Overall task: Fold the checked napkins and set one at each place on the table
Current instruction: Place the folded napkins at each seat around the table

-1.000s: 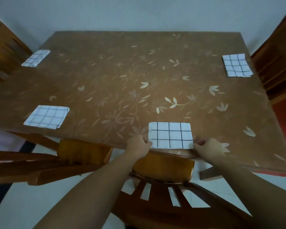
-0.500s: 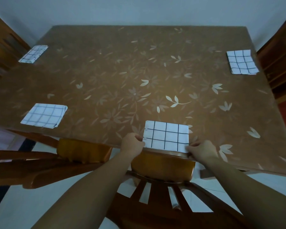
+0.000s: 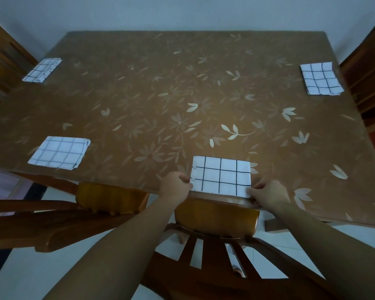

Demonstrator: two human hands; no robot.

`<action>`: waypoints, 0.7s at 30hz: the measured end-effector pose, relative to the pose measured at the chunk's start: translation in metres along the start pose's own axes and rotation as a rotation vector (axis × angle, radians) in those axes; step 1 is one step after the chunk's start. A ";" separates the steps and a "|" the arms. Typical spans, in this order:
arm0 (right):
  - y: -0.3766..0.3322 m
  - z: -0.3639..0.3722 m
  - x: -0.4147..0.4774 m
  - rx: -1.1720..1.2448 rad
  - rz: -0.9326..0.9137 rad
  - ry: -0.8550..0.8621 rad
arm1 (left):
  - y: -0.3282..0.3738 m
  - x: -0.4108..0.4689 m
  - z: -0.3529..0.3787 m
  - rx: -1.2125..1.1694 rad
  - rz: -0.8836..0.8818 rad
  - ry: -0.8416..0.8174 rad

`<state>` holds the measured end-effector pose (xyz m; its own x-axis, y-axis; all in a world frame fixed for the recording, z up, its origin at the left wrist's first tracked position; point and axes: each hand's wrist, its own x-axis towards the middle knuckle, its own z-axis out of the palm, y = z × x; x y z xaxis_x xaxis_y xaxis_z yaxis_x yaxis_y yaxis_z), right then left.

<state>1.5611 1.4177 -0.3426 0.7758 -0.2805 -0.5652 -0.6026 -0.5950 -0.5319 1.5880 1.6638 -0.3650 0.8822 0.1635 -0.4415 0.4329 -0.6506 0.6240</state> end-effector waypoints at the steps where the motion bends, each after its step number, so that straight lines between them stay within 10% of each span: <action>1: -0.001 0.001 0.000 -0.012 -0.008 0.009 | -0.001 0.000 -0.001 -0.009 -0.003 -0.002; 21: -0.006 0.006 0.009 -0.069 -0.002 0.035 | -0.002 0.002 -0.001 0.062 0.039 0.067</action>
<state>1.5708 1.4239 -0.3484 0.7835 -0.3045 -0.5416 -0.5878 -0.6456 -0.4875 1.5886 1.6666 -0.3662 0.9095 0.1854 -0.3721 0.3877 -0.7016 0.5979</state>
